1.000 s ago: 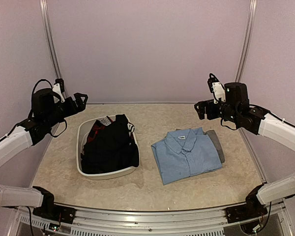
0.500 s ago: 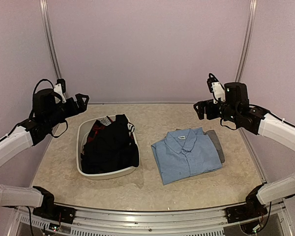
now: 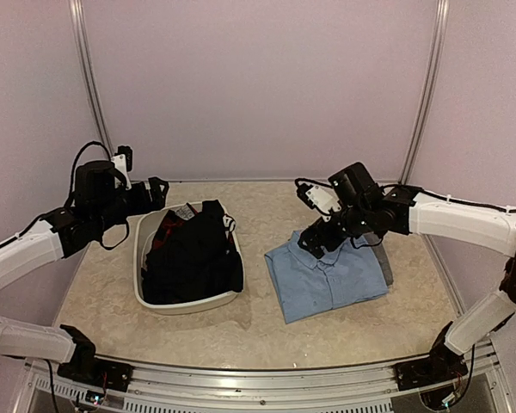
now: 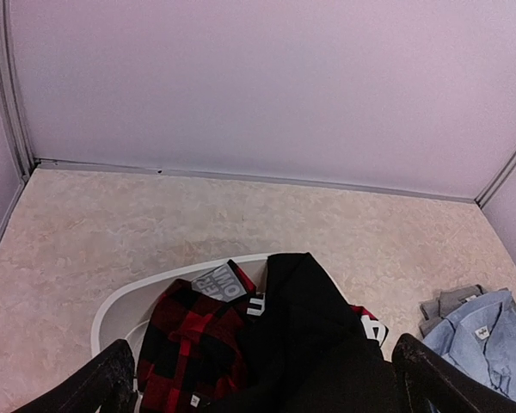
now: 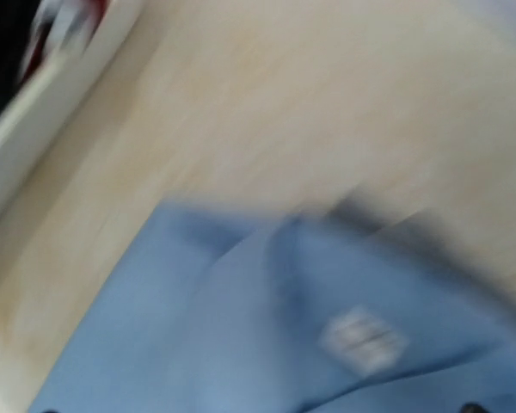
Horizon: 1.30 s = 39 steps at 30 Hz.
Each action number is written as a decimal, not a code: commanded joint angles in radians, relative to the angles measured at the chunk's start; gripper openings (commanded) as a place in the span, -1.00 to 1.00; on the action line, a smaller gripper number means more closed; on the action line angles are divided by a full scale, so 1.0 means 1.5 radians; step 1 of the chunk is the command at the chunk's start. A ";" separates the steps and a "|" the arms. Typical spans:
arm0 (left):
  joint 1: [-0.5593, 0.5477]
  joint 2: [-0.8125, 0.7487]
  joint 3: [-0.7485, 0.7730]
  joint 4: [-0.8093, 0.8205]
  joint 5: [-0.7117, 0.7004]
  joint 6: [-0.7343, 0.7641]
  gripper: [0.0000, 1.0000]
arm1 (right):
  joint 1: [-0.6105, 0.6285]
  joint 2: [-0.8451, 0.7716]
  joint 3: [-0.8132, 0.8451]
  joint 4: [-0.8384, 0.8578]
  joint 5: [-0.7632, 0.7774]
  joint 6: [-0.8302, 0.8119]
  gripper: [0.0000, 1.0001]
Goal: Fold and stack the long sleeve shirts
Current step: Move the square-folded shirt to the corner of the board.
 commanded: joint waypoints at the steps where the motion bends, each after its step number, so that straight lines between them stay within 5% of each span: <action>1: -0.011 0.016 0.026 -0.025 -0.037 0.019 0.98 | 0.062 0.071 -0.009 -0.102 -0.011 -0.031 0.92; 13: -0.014 0.017 0.024 -0.019 -0.020 0.017 0.98 | -0.027 0.207 -0.009 -0.110 -0.042 0.083 0.90; 23: -0.016 0.014 0.013 -0.006 -0.003 0.012 0.98 | -0.206 0.091 -0.212 -0.091 -0.097 0.176 0.86; 33: -0.020 0.003 0.008 -0.006 0.009 0.008 0.98 | -0.366 0.111 -0.218 -0.090 -0.050 0.195 0.88; 39: -0.024 0.012 0.010 -0.031 -0.011 -0.003 0.98 | -0.382 0.116 -0.169 -0.092 0.013 0.171 0.90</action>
